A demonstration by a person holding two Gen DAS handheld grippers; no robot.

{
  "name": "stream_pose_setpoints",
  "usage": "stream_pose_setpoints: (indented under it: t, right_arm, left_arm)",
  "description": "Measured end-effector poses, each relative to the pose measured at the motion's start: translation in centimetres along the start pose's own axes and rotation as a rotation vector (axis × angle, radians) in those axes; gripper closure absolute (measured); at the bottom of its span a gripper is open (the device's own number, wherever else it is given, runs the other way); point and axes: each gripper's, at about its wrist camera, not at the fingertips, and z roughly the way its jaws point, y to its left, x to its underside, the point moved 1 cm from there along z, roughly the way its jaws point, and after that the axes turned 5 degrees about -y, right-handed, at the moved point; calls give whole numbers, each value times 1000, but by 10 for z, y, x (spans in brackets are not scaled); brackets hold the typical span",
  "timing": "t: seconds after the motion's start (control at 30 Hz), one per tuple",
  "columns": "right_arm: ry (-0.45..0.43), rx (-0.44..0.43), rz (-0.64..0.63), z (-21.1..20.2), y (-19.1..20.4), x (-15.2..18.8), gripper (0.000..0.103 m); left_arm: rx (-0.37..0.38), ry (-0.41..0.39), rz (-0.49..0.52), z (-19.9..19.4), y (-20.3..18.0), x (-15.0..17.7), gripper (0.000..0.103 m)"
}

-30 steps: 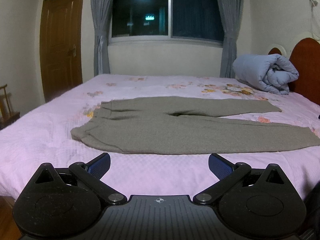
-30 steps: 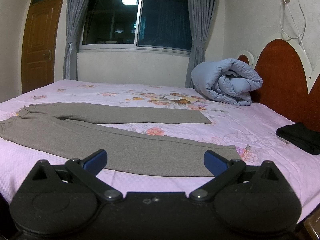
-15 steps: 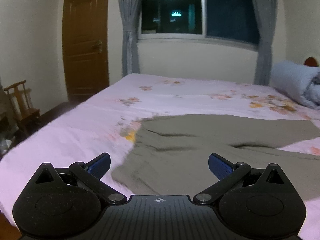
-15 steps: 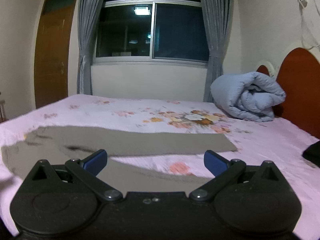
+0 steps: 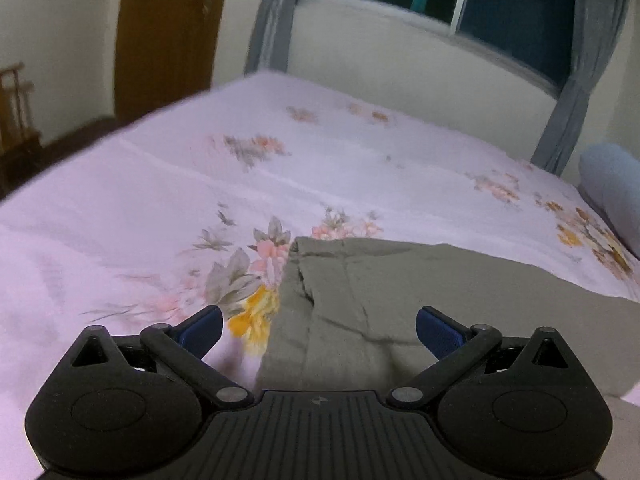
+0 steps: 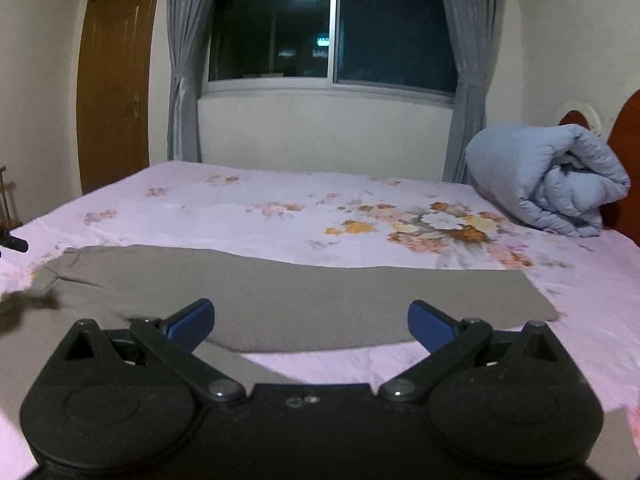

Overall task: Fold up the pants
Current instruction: 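Lower the left tool onto the grey sweatpants edge and grasp it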

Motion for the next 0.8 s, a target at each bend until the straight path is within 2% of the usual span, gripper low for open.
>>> stream_pose_setpoints:
  t: [0.03, 0.1, 0.23, 0.37, 0.43, 0.6, 0.63, 0.73, 0.8]
  right_arm:
    - [3, 2, -1, 14, 1, -3, 6]
    - [4, -1, 1, 40, 5, -10, 6]
    - [-8, -11, 17, 82, 11, -24, 6]
    - [-4, -24, 44, 107, 15, -24, 6]
    - [4, -27, 41, 113, 17, -19, 6]
    - [16, -24, 63, 118, 13, -8, 6]
    - [20, -21, 68, 120, 11, -7, 6]
    - [37, -11, 93, 124, 6, -2, 6]
    - [46, -14, 100, 123, 5, 0, 6]
  left_arm:
    - [9, 6, 6, 15, 0, -2, 9]
    - [17, 46, 11, 42, 1, -5, 16]
    - [2, 122, 23, 98, 6, -7, 16]
    - [42, 140, 5, 126, 10, -11, 16]
    - [87, 158, -19, 136, 11, -13, 16]
    - [148, 161, 17, 145, 6, -12, 16]
    - [164, 163, 13, 145, 6, -12, 18]
    - [176, 166, 32, 139, 6, -12, 41]
    - [180, 145, 36, 133, 6, -14, 52]
